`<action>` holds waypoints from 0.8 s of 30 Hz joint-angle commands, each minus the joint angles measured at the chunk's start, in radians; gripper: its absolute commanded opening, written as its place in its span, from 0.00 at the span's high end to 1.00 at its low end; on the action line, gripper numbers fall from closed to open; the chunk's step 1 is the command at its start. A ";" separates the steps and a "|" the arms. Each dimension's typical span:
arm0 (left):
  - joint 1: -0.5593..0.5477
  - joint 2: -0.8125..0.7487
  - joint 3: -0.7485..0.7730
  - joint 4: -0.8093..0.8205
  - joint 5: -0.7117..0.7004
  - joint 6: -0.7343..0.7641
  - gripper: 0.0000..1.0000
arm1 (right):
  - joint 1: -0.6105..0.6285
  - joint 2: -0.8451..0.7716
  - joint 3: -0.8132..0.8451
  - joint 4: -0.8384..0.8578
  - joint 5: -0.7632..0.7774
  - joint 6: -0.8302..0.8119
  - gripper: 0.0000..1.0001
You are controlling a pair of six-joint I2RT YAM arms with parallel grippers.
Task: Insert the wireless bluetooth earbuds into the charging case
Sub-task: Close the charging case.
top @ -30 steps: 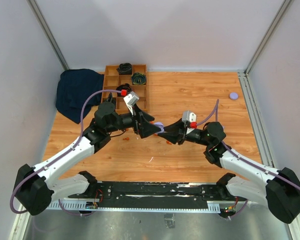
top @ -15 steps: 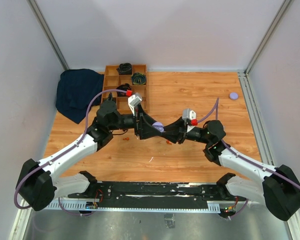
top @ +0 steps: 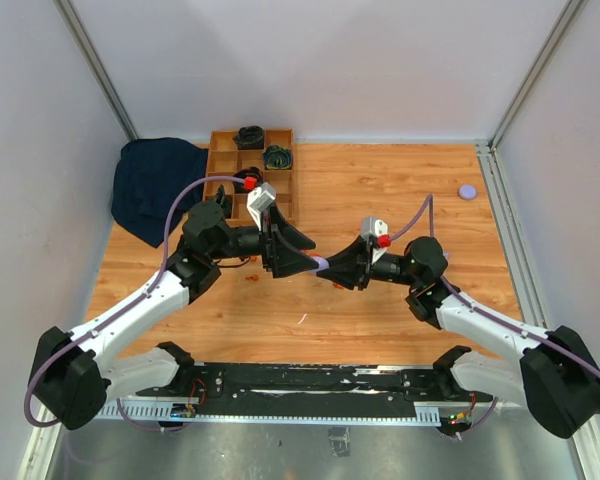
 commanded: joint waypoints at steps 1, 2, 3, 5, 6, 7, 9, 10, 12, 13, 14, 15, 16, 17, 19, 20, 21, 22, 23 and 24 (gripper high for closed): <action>0.019 -0.051 0.026 -0.086 -0.056 0.053 0.25 | -0.041 -0.024 0.033 -0.115 0.010 -0.006 0.97; 0.020 -0.066 0.039 -0.147 -0.114 0.083 0.22 | -0.048 -0.030 0.042 -0.159 0.019 -0.014 0.97; 0.020 -0.081 0.055 -0.218 -0.219 0.113 0.20 | -0.053 -0.037 0.050 -0.208 0.038 -0.020 0.97; 0.020 -0.112 0.088 -0.347 -0.382 0.165 0.15 | -0.070 -0.045 0.071 -0.318 0.078 -0.033 0.99; 0.020 -0.127 0.100 -0.400 -0.469 0.182 0.13 | -0.080 -0.047 0.082 -0.372 0.097 -0.035 0.99; 0.020 -0.142 0.111 -0.443 -0.551 0.194 0.12 | -0.093 -0.047 0.091 -0.419 0.117 -0.034 0.99; 0.020 -0.169 0.133 -0.528 -0.708 0.210 0.10 | -0.124 -0.043 0.105 -0.496 0.152 -0.026 0.99; 0.020 -0.182 0.142 -0.562 -0.781 0.214 0.09 | -0.144 -0.040 0.107 -0.526 0.166 -0.016 0.99; 0.020 -0.204 0.157 -0.623 -0.891 0.234 0.06 | -0.191 -0.027 0.111 -0.569 0.184 0.015 0.98; 0.020 -0.216 0.162 -0.648 -0.944 0.244 0.03 | -0.216 -0.018 0.114 -0.588 0.196 0.038 0.98; 0.020 -0.226 0.167 -0.671 -0.992 0.257 0.01 | -0.239 -0.004 0.120 -0.619 0.209 0.052 0.98; 0.020 -0.234 0.172 -0.689 -1.033 0.273 0.01 | -0.260 0.013 0.129 -0.636 0.223 0.060 0.98; 0.020 -0.246 0.174 -0.703 -1.069 0.292 0.01 | -0.283 0.032 0.140 -0.660 0.236 0.066 0.98; 0.020 -0.260 0.173 -0.715 -1.106 0.311 0.01 | -0.303 0.059 0.149 -0.687 0.249 0.073 0.98; 0.020 -0.281 0.163 -0.718 -1.180 0.343 0.01 | -0.342 0.110 0.170 -0.705 0.265 0.090 0.98; 0.020 -0.293 0.154 -0.712 -1.214 0.360 0.01 | -0.368 0.138 0.182 -0.707 0.269 0.099 0.97; 0.020 -0.305 0.137 -0.699 -1.252 0.375 0.01 | -0.387 0.170 0.200 -0.708 0.279 0.106 0.97; 0.020 -0.315 0.120 -0.684 -1.275 0.387 0.01 | -0.402 0.202 0.214 -0.710 0.287 0.111 0.97; 0.020 -0.326 0.101 -0.667 -1.298 0.395 0.01 | -0.419 0.239 0.232 -0.710 0.295 0.117 0.97; 0.020 -0.335 0.082 -0.649 -1.312 0.399 0.01 | -0.434 0.273 0.251 -0.711 0.298 0.121 0.97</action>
